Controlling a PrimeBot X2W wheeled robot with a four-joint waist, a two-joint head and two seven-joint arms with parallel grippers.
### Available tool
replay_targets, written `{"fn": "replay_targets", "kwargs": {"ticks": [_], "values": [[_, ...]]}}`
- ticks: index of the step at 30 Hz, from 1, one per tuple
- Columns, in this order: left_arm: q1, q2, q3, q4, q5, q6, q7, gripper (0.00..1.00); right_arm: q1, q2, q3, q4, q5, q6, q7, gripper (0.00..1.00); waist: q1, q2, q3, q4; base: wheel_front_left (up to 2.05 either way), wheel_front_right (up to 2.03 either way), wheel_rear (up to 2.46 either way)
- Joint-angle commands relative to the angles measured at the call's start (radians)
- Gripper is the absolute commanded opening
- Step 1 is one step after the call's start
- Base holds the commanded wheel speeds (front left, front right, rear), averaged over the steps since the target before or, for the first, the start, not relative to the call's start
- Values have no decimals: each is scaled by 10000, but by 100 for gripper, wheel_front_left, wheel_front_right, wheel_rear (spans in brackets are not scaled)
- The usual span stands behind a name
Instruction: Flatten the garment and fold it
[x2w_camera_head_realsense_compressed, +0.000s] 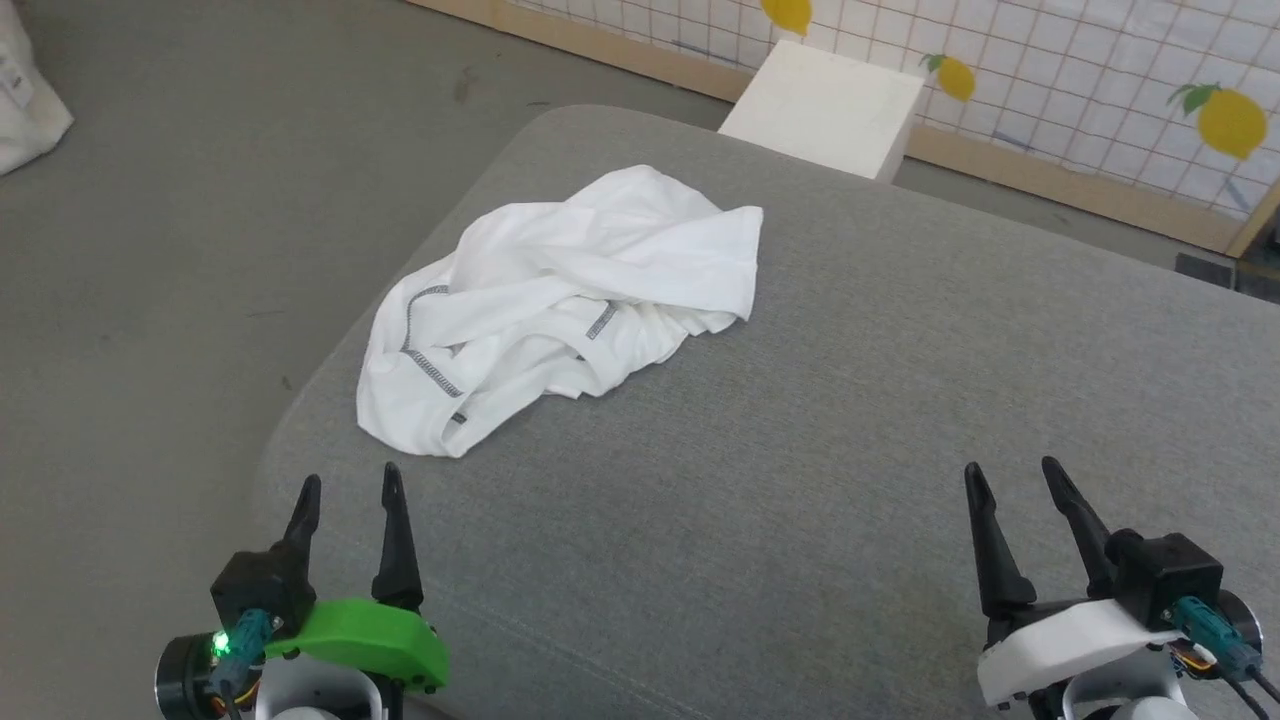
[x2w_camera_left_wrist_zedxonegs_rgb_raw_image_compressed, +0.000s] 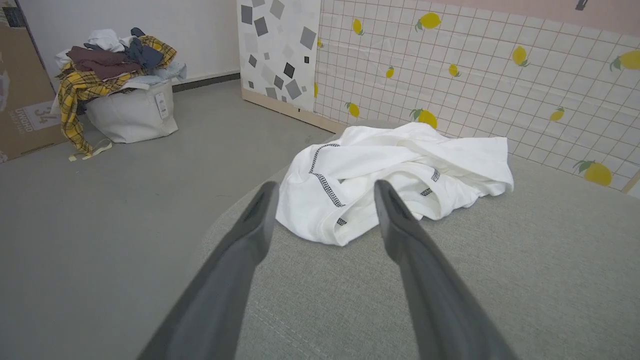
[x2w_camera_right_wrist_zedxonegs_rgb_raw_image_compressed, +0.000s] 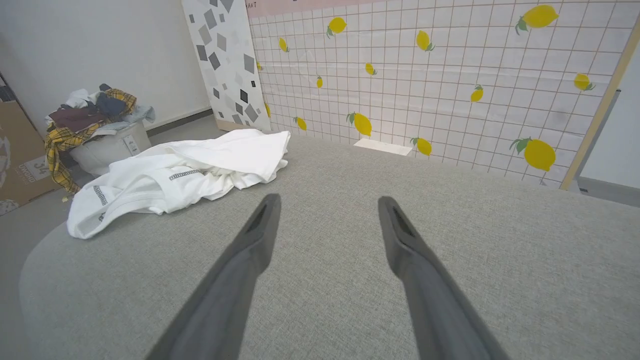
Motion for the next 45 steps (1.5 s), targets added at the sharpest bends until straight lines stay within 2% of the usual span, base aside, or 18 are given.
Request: {"fn": "replay_targets", "kwargs": {"ticks": [1,14,25,29,32,33,35,40,45], "values": [[199,-28,-24,47,-144,64,-124,100,11,8,21,55,82,-11,-131,100,0,0,39,175,0,0,0],[279,-32,-80,295,-141,223,-415,100,33,10,-10,377,312,-12,-424,100,0,0,107,801,0,0,0],[342,-35,-25,499,-136,277,-638,100,-28,11,-51,532,380,-14,-648,100,0,0,195,1033,0,0,0],[173,-37,52,354,-569,262,-761,100,-109,12,-88,572,466,-14,-772,100,0,0,310,1108,0,0,0],[-211,-29,100,353,-964,23,-825,100,-217,12,-102,566,449,-15,-836,100,0,0,411,1108,0,0,0],[-1372,236,126,890,-1533,-609,-643,100,-435,13,-122,518,331,-15,-918,100,0,0,655,993,0,0,0],[-2212,643,12,1147,-1531,-948,-306,100,-569,13,-106,488,243,-15,-927,100,0,0,846,805,0,0,0],[-4420,1304,-6,2018,-1896,-1366,515,100,-911,13,-157,322,-80,-15,-865,100,0,0,1404,190,0,0,0],[-6585,1775,58,3400,-2698,-1584,1886,100,-1233,13,-636,-51,-417,-15,-710,100,0,0,2185,-616,0,0,0]]}}
